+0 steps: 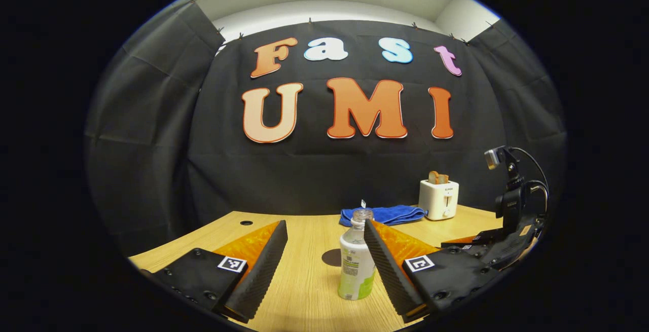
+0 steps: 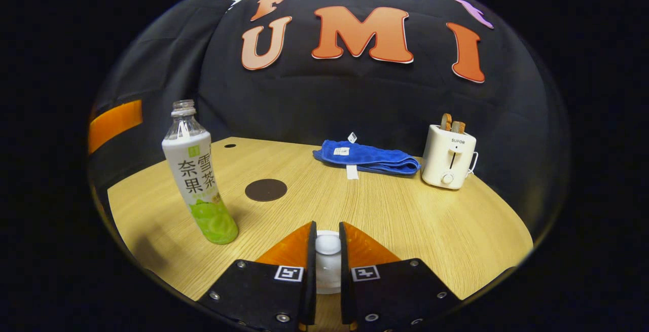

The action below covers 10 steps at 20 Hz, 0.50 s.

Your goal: Open the teacup lid with one hand, grasp the water bottle and pour water into the teacup with the other hand; after pouring, place the water bottle on the coaster and then close the teacup lid.

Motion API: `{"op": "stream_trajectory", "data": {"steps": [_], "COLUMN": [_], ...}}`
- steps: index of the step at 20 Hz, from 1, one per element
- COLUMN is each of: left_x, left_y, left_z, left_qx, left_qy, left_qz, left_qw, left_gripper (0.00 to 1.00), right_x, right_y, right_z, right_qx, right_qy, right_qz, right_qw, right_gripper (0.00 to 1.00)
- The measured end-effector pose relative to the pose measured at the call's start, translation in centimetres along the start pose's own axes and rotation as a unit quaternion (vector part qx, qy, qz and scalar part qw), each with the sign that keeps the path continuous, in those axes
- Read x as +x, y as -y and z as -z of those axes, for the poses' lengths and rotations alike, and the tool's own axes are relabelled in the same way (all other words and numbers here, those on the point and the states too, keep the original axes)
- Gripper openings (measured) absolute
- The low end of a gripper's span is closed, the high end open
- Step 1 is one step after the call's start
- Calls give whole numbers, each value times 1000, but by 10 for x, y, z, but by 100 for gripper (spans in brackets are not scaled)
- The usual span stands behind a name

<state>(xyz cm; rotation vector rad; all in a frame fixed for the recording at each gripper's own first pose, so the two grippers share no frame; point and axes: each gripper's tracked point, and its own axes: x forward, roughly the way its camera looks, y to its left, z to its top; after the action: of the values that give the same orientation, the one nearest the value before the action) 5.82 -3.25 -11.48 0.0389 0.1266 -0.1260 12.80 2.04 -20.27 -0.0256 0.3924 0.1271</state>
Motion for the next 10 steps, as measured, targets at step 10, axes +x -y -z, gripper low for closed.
{"op": "stream_trajectory", "data": {"steps": [10], "left_x": [15], "left_y": [45], "left_z": [38], "left_qx": [-7], "left_qy": [-37], "left_qz": [51], "left_qw": [998], "left_gripper": [96], "right_x": [-34], "right_y": [22], "right_z": [-57], "right_qx": [35], "right_qy": [79], "right_qz": [4], "right_qw": [996], "right_gripper": [19]}}
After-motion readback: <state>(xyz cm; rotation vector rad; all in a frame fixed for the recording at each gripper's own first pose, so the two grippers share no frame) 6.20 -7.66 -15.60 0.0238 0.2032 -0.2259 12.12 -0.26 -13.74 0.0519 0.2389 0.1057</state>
